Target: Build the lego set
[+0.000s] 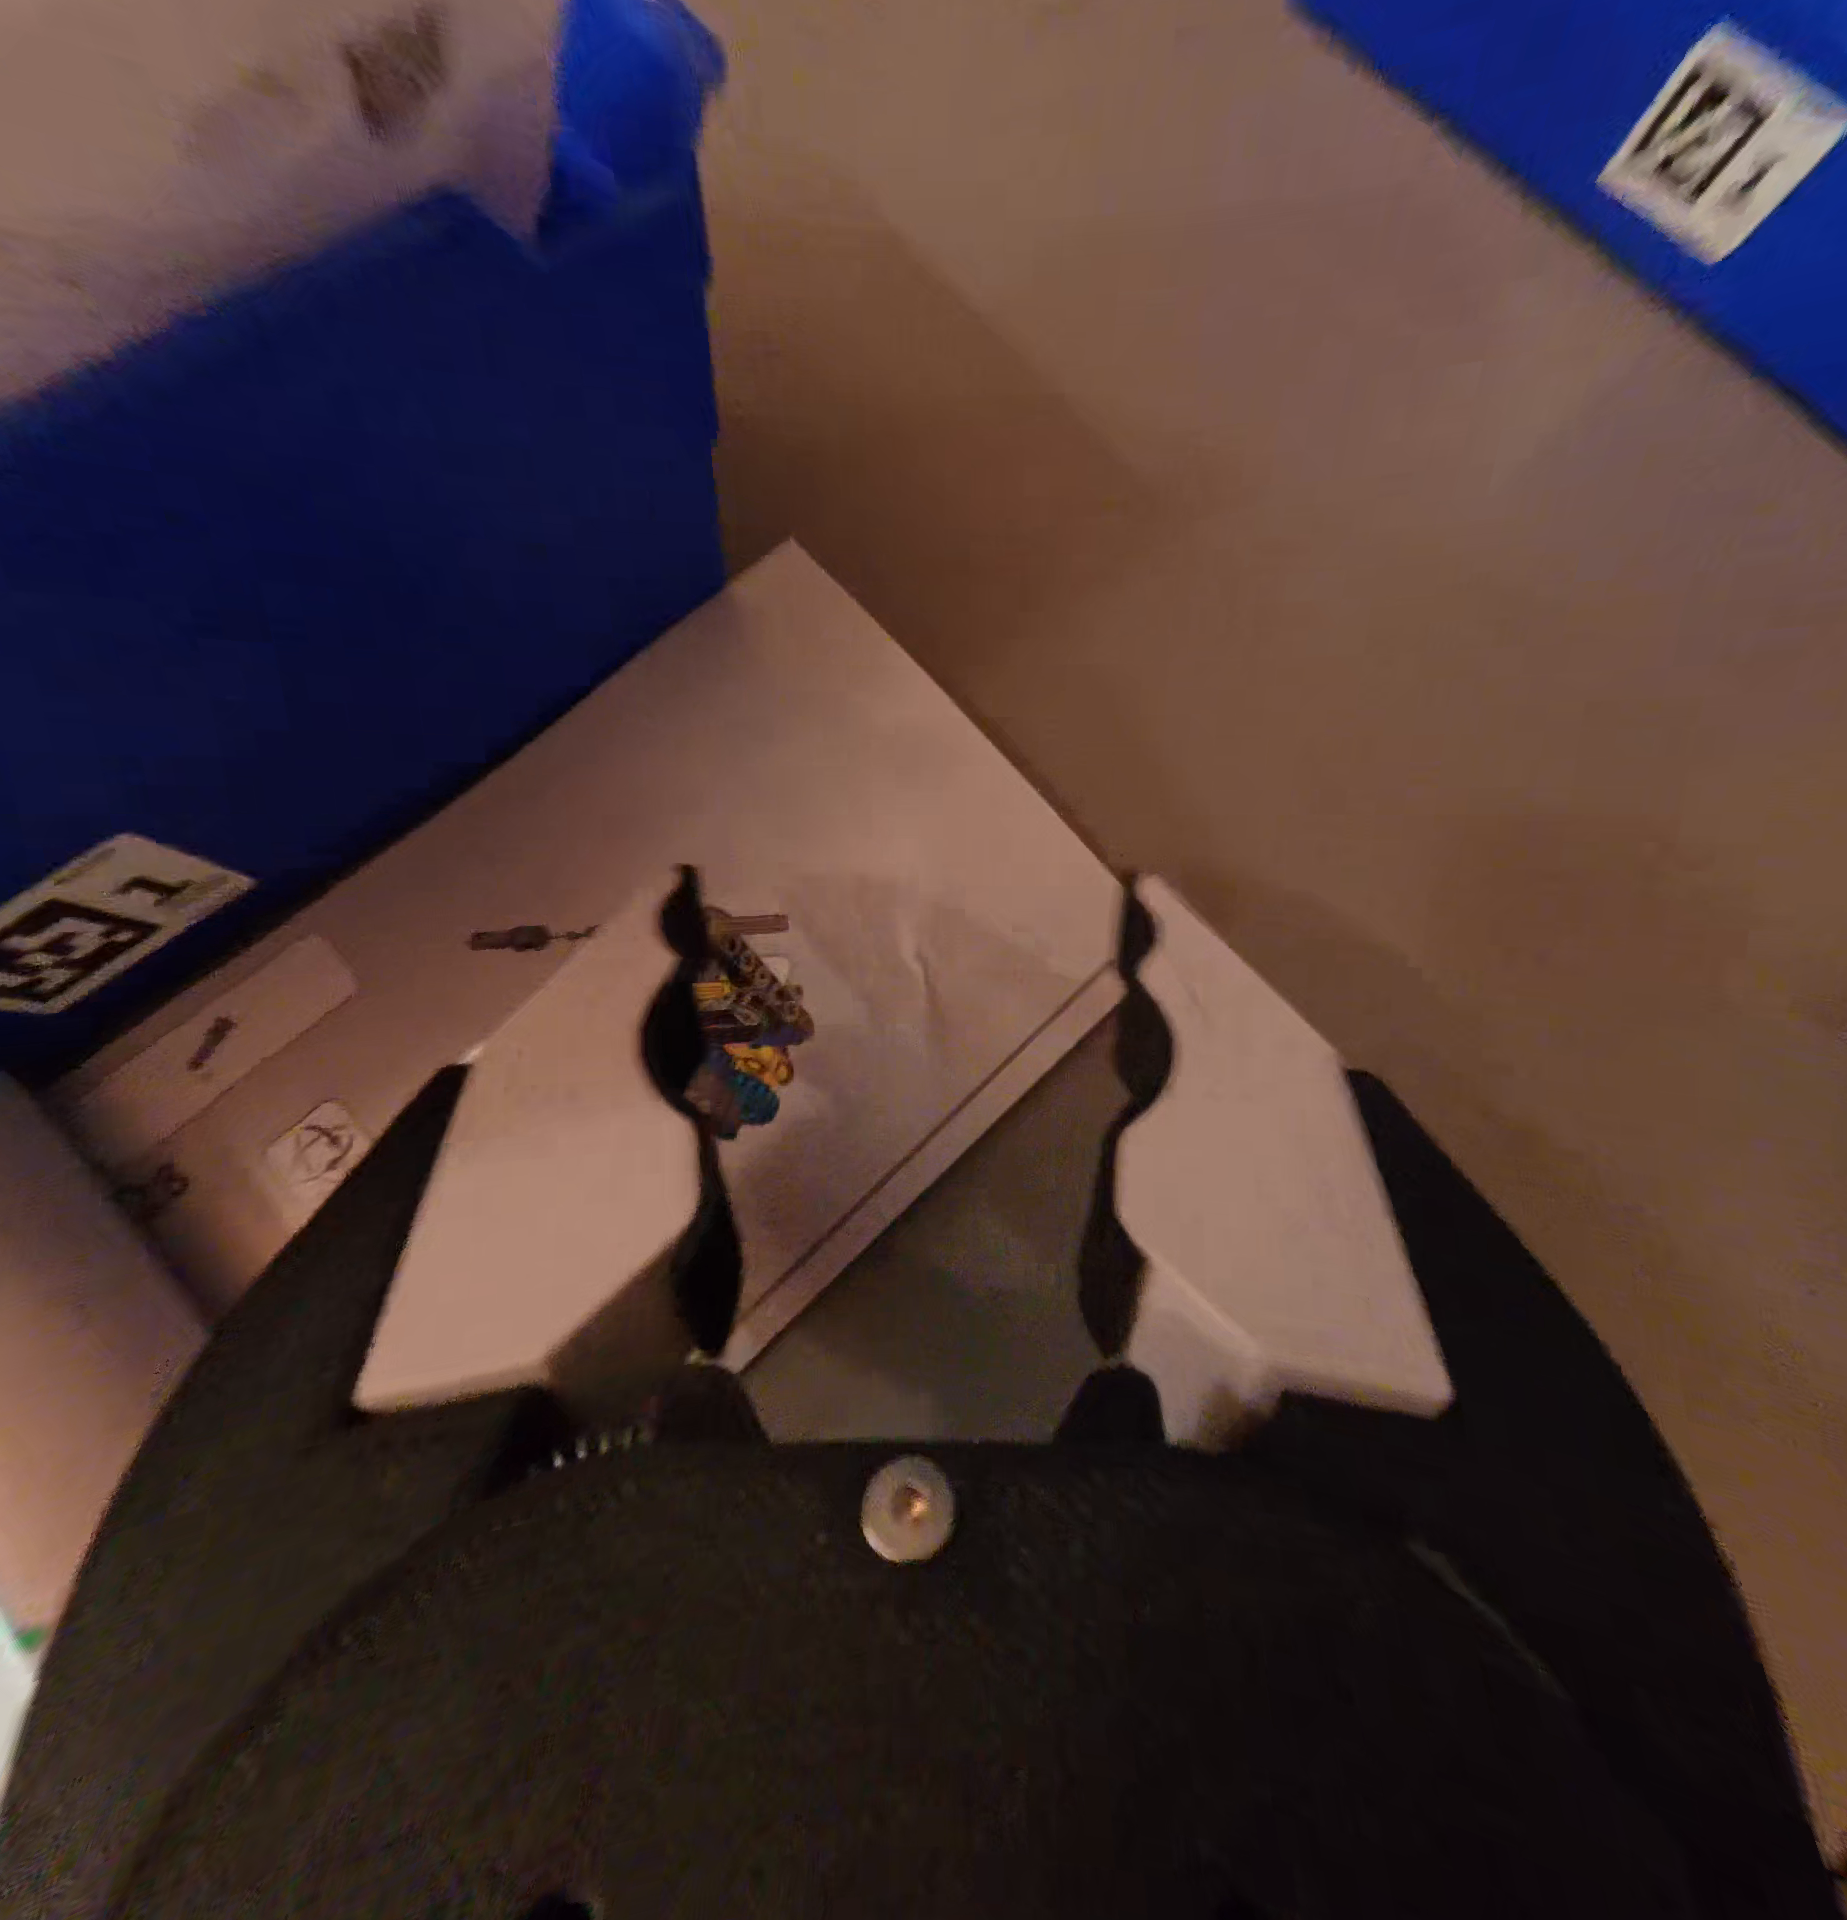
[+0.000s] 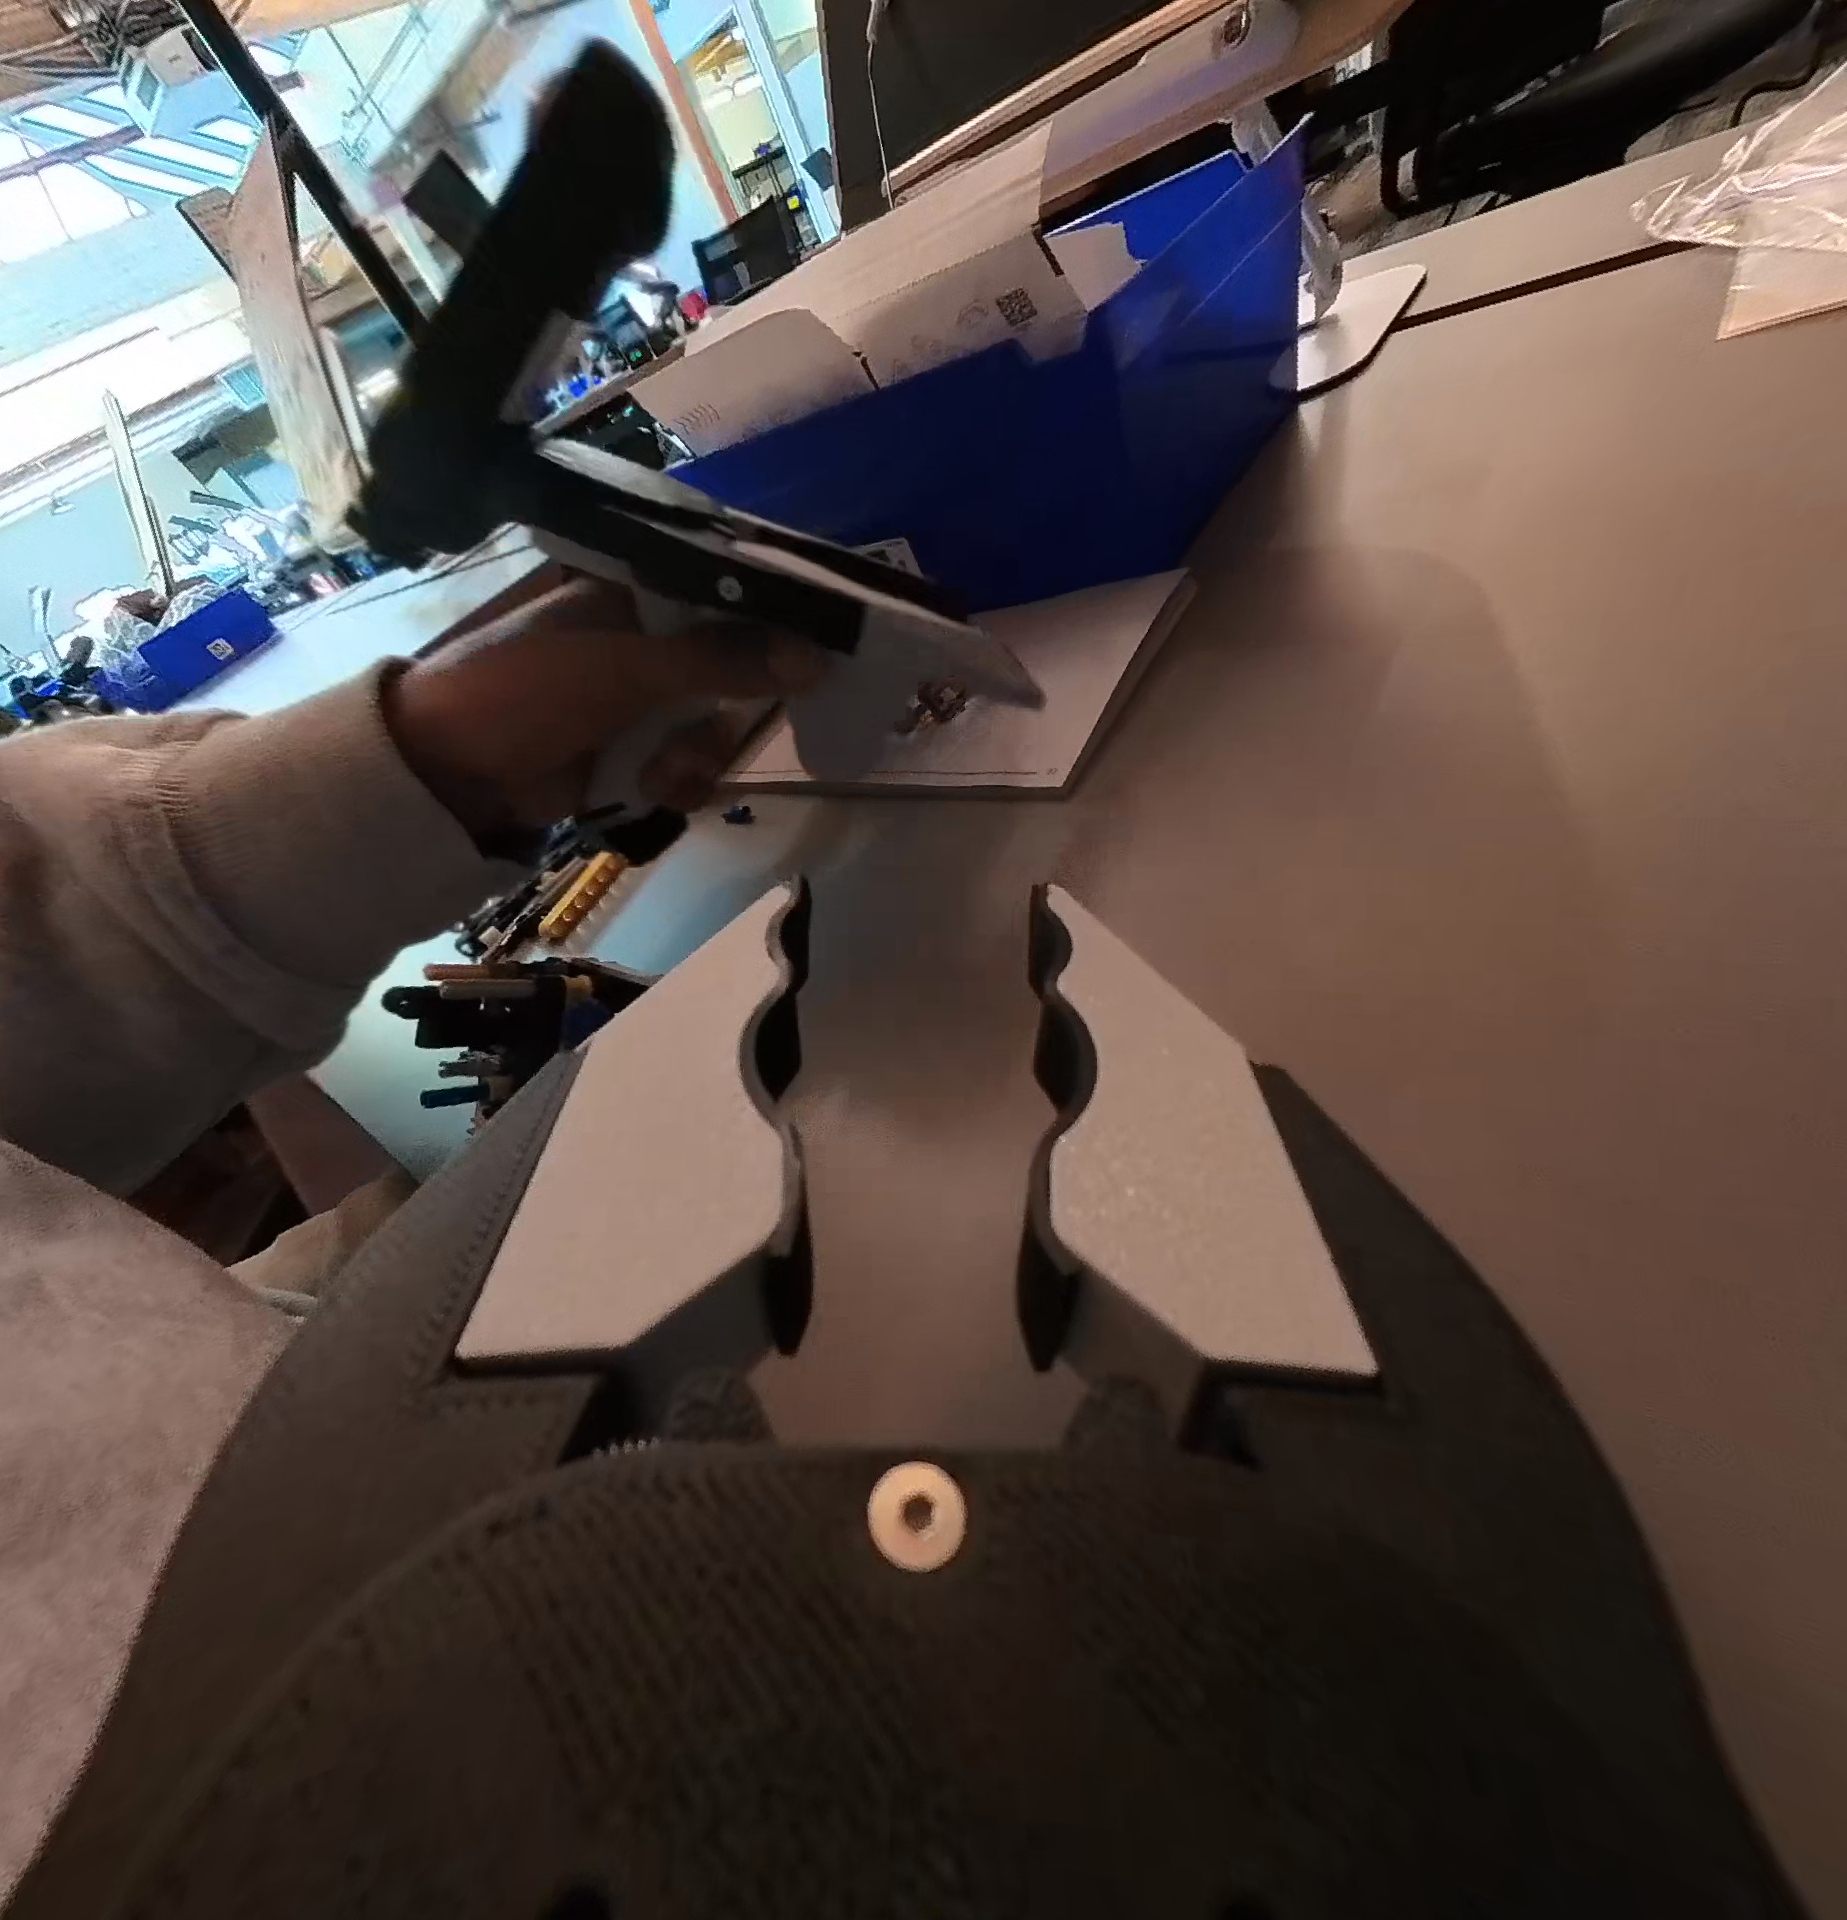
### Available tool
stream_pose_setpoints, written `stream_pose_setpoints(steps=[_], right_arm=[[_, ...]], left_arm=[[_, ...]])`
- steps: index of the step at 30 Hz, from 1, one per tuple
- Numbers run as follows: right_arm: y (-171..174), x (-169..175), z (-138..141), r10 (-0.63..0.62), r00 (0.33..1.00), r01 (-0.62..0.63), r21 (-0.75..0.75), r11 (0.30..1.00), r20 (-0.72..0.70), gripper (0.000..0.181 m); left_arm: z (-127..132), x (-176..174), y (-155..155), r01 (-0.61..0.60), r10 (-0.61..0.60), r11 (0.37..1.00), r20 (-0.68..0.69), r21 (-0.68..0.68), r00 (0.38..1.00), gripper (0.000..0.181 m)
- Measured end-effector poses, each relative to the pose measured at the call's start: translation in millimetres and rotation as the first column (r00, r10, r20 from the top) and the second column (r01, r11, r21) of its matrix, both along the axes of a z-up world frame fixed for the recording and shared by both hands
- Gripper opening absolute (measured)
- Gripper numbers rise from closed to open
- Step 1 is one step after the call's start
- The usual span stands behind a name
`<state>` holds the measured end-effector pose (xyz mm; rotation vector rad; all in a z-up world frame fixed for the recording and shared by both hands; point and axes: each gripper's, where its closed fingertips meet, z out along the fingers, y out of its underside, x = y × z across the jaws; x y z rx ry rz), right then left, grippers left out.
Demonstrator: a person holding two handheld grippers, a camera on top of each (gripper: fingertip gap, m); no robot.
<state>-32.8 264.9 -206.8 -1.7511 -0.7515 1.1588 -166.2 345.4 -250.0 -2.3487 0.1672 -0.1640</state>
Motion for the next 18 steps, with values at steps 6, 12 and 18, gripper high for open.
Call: stream_pose_setpoints(steps=[6,12,18], right_arm=[[2,4,2,-0.008,1.0,0.008,-0.004,1.0,-0.017,0.041],[0,4,3,0.003,1.0,-0.003,-0.01,1.0,-0.025,0.041],[2,6,4,-0.007,0.999,0.006,-0.026,1.0,-0.045,0.041]], left_arm=[[-25,0,0,0.003,-0.01,0.996,-0.084,-0.089,0.996,0.098],[-21,-11,0,-0.027,0.021,0.998,-0.111,-0.056,0.994,0.029],[-16,-7,-2,-0.033,0.033,0.997,-0.005,-0.071,0.999,0.026]])
